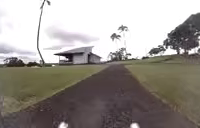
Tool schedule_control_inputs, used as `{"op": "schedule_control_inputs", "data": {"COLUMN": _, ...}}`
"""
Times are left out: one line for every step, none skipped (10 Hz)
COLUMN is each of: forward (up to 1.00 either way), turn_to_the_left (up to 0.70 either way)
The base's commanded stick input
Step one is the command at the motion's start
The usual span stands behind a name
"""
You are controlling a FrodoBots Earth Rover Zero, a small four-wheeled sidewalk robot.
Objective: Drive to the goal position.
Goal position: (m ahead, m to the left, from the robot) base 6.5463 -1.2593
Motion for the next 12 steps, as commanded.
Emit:
{"op": "schedule_control_inputs", "data": {"forward": 0.7, "turn_to_the_left": 0.0}}
{"op": "schedule_control_inputs", "data": {"forward": 0.7, "turn_to_the_left": 0.0}}
{"op": "schedule_control_inputs", "data": {"forward": 0.7, "turn_to_the_left": 0.0}}
{"op": "schedule_control_inputs", "data": {"forward": 0.7, "turn_to_the_left": 0.0}}
{"op": "schedule_control_inputs", "data": {"forward": 0.7, "turn_to_the_left": 0.0}}
{"op": "schedule_control_inputs", "data": {"forward": 0.7, "turn_to_the_left": 0.0}}
{"op": "schedule_control_inputs", "data": {"forward": 0.7, "turn_to_the_left": 0.0}}
{"op": "schedule_control_inputs", "data": {"forward": 0.7, "turn_to_the_left": -0.06}}
{"op": "schedule_control_inputs", "data": {"forward": 0.7, "turn_to_the_left": -0.19}}
{"op": "schedule_control_inputs", "data": {"forward": 0.7, "turn_to_the_left": -0.16}}
{"op": "schedule_control_inputs", "data": {"forward": 0.7, "turn_to_the_left": 0.0}}
{"op": "schedule_control_inputs", "data": {"forward": 0.7, "turn_to_the_left": 0.0}}
